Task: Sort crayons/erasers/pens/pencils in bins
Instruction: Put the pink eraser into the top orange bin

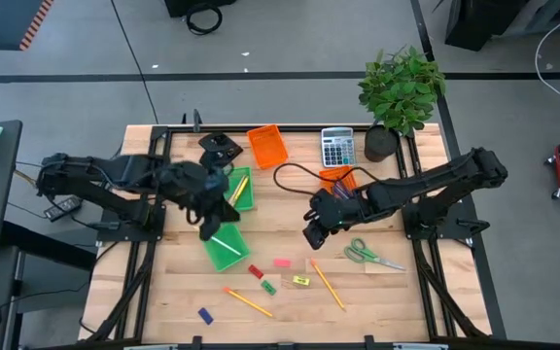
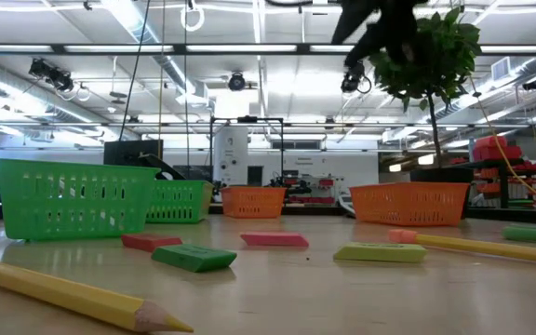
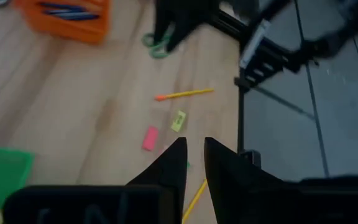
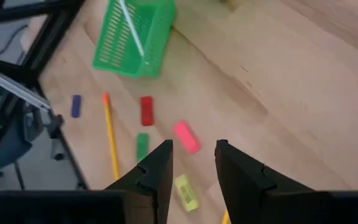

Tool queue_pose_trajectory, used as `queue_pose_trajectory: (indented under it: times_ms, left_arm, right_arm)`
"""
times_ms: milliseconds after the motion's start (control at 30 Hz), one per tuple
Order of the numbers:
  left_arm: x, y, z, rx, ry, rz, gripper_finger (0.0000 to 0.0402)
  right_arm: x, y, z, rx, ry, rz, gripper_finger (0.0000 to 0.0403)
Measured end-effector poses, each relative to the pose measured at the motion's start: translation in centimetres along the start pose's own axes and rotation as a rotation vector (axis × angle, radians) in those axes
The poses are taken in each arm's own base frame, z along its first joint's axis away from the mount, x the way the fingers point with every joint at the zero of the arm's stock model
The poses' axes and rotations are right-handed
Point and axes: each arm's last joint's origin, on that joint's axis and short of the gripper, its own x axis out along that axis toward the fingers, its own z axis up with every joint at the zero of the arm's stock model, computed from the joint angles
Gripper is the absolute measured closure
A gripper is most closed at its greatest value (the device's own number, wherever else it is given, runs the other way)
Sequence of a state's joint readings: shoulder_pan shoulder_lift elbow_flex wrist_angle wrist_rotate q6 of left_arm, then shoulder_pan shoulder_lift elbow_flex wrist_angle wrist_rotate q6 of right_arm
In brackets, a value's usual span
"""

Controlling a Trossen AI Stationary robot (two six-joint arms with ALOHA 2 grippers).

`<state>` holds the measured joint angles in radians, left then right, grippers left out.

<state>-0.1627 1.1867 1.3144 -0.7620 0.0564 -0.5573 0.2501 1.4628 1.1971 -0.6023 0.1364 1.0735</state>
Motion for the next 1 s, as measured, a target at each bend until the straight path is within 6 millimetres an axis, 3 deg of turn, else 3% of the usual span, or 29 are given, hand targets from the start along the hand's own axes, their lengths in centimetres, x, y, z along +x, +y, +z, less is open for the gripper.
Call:
queue_pose_trajectory:
  times_ms: [233,400,533,633,800,1000]
  left_arm:
    - [4.6,-2.1,-0.3,0.166,0.023,-0.044,0.0298]
    - [9.5,-1.1,-0.5,0.159,0.101,0.025,0.0248]
    - [12.2,-0.5,0.5,0.163,0.095,0.046,0.0205]
    - [14.1,-0.1,0.9,0.180,0.103,0.078,0.0176]
    - [18.5,1.3,-0.5,0.190,0.226,0.145,0.0143]
    - [20.9,1.5,-1.7,0.192,0.279,0.156,0.0127]
  right_arm:
    - [-6.7,2.5,1.7,-0.028,0.071,-0.106,0.0277]
    - [-12.3,2.9,2.1,-0.081,0.080,-0.225,0.0276]
    - [-16.1,3.2,2.0,-0.131,-0.011,-0.277,0.0276]
    - [-17.1,3.5,1.7,-0.197,-0.093,-0.289,0.0276]
    - [-16.7,3.5,1.5,-0.299,-0.066,-0.301,0.0276]
    - [-16.6,3.5,1.1,-0.316,-0.031,-0.297,0.0276]
